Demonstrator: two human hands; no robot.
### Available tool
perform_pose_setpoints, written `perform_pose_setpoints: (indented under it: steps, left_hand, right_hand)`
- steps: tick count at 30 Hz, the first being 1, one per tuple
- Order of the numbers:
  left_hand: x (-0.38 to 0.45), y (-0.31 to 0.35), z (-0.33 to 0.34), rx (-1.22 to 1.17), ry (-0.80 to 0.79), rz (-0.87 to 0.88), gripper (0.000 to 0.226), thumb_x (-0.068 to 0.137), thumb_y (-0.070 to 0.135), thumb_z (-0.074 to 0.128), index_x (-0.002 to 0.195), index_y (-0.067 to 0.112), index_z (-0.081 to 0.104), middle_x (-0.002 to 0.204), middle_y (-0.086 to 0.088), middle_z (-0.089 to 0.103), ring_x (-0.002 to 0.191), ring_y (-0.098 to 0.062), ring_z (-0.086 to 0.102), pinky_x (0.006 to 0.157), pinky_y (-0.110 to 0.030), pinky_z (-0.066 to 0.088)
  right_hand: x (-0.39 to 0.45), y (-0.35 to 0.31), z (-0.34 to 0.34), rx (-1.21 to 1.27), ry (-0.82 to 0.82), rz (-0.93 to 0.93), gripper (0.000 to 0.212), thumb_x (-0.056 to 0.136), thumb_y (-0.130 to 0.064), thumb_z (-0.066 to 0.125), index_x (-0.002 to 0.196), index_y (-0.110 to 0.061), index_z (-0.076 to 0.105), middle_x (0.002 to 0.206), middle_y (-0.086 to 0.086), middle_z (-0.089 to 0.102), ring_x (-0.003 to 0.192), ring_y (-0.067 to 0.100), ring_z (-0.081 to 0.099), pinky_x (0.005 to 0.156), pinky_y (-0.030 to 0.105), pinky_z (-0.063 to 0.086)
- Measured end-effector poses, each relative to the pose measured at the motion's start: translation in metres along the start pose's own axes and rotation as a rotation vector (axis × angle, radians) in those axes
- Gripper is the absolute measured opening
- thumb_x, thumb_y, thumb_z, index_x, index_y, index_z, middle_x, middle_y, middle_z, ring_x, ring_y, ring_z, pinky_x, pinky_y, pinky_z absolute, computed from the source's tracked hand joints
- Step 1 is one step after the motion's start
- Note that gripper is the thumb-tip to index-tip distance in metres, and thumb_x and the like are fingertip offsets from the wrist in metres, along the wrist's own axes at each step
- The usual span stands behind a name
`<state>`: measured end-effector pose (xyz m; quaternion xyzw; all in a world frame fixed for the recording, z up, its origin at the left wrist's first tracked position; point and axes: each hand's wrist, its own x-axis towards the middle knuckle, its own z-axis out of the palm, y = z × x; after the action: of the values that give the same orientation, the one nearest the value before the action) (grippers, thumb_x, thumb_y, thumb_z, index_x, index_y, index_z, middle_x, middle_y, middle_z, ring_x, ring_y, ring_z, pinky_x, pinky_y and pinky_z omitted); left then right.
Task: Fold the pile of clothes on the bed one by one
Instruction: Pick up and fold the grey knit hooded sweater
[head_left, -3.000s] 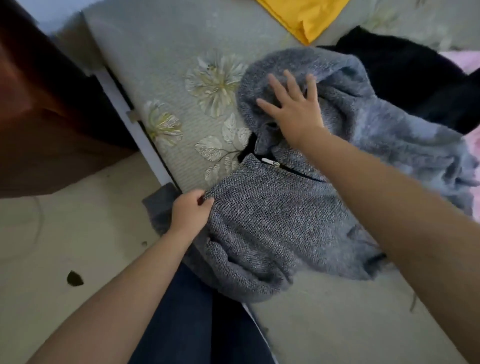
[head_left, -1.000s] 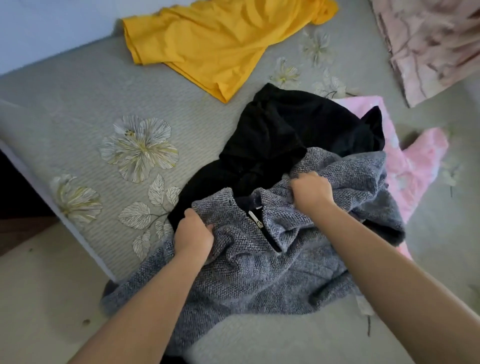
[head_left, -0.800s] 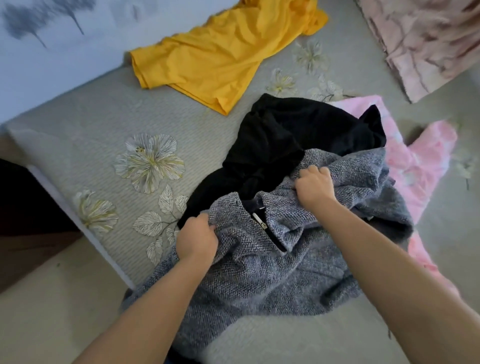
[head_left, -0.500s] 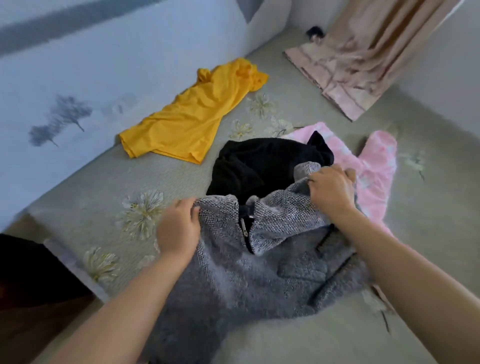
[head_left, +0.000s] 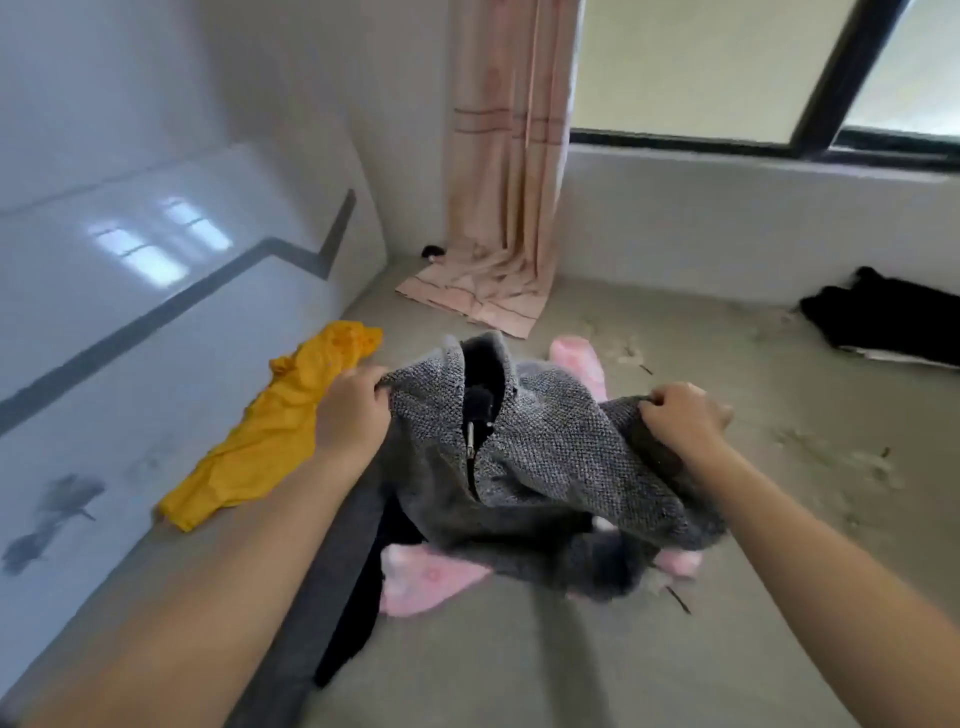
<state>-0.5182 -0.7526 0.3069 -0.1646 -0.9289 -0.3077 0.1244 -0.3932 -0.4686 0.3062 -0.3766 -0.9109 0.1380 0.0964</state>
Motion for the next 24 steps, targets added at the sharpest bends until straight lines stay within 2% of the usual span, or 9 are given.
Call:
perform_pose_setpoints:
  steps: [6,11,14,16,19,22,24]
  left_hand:
    - [-0.049,0.015,0.054,-0.003,-0.184,-0.020,0.028,0.091,0.007,0.044,0.113,0.002,0.062,0.109,-0.026,0.060,0.103,-0.038,0.052,0.081,-0.041,0.039]
    - [-0.078,0.015,0.078,0.078,-0.264,0.001,0.029,0.093,0.011,0.043,0.115,0.008,0.061,0.109,-0.019,0.060,0.103,-0.034,0.052,0.076,-0.035,0.036]
    - [-0.092,0.004,0.087,0.097,-0.291,-0.036,0.029,0.093,0.010,0.042,0.114,0.007,0.061,0.107,-0.020,0.060,0.100,-0.034,0.052,0.075,-0.034,0.036]
    - [-0.098,-0.005,0.089,0.098,-0.319,-0.077,0.029,0.094,0.010,0.041,0.115,0.006,0.060,0.109,-0.020,0.059,0.101,-0.034,0.052,0.078,-0.035,0.039]
    - [-0.103,-0.013,0.088,0.114,-0.329,-0.097,0.030,0.095,0.011,0.040,0.117,0.006,0.060,0.109,-0.019,0.058,0.101,-0.033,0.052,0.078,-0.036,0.040]
    - [-0.106,-0.015,0.088,0.116,-0.324,-0.072,0.028,0.094,0.011,0.040,0.113,0.005,0.061,0.103,-0.019,0.059,0.097,-0.032,0.052,0.073,-0.034,0.038]
    - [-0.105,-0.016,0.085,0.125,-0.303,-0.052,0.025,0.094,0.010,0.041,0.105,0.003,0.062,0.097,-0.019,0.059,0.092,-0.032,0.052,0.067,-0.032,0.034]
  right_hand:
    - [-0.047,0.070,0.083,-0.037,-0.200,0.189,0.024,0.092,-0.020,0.046,0.109,-0.015,0.064,0.115,0.011,0.060,0.110,0.028,0.051,0.095,0.035,0.031]
    - [-0.103,0.096,0.160,0.000,-0.405,0.070,0.035,0.086,-0.047,0.054,0.114,-0.027,0.063,0.120,-0.001,0.061,0.115,0.023,0.049,0.096,0.040,0.036]
    - [-0.140,0.094,0.194,0.037,-0.543,0.128,0.045,0.083,-0.057,0.051,0.115,-0.027,0.060,0.119,-0.001,0.060,0.117,0.023,0.048,0.095,0.040,0.032]
    - [-0.167,0.091,0.209,0.082,-0.531,0.173,0.049,0.080,-0.062,0.051,0.108,-0.023,0.060,0.110,0.002,0.063,0.113,0.024,0.050,0.092,0.039,0.034]
    - [-0.204,0.087,0.224,0.025,-0.425,0.196,0.051,0.078,-0.059,0.057,0.112,-0.021,0.054,0.113,0.000,0.059,0.112,0.022,0.047,0.089,0.038,0.035]
    - [-0.215,0.076,0.233,-0.026,-0.361,0.249,0.043,0.080,-0.050,0.059,0.108,-0.017,0.055,0.115,0.000,0.056,0.111,0.021,0.044,0.089,0.036,0.032]
    - [-0.211,0.065,0.233,0.028,-0.290,0.341,0.045,0.079,-0.045,0.064,0.111,-0.014,0.053,0.116,0.005,0.052,0.112,0.024,0.041,0.090,0.038,0.032]
